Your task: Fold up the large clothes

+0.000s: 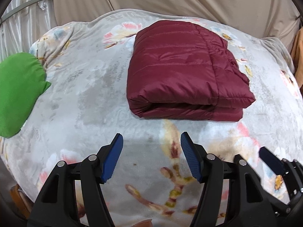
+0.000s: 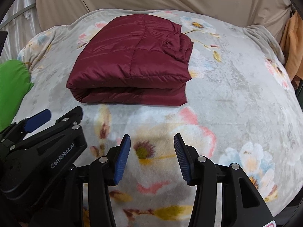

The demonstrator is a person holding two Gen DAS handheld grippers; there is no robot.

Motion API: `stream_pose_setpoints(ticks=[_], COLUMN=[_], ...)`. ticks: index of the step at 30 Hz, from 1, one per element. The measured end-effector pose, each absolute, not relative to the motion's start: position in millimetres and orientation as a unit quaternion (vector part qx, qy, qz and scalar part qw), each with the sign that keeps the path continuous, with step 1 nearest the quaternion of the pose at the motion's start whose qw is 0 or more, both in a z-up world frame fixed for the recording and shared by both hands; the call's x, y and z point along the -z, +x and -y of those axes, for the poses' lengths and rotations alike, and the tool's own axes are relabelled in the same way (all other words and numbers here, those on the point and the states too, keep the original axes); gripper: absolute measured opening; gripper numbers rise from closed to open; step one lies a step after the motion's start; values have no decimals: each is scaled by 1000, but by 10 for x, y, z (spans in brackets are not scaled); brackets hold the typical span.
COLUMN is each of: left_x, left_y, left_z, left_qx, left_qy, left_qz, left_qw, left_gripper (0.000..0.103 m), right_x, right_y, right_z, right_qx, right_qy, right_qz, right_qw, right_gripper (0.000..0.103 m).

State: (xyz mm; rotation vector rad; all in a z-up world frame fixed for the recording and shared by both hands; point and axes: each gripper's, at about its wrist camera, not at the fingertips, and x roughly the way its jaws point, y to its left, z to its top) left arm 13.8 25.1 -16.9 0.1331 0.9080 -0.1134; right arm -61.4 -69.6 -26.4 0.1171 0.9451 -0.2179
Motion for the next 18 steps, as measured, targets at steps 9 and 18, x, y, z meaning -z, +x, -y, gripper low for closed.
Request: stream_pose_setpoints(ticks=[9,18], left_x=[218,239], left_y=[144,132], left_z=[-256,-208], left_qx=[43,41], left_qy=[69,74], left_qz=[-448,-450], left_qw=[891,889], left_gripper=[67,67], right_x=[183,230], right_y=[-642,-636], right_z=[775,780], right_qx=[114,120], right_qy=[68,73], right_qz=[-436,-444], right_qw=[890,885], right_gripper=[50,50])
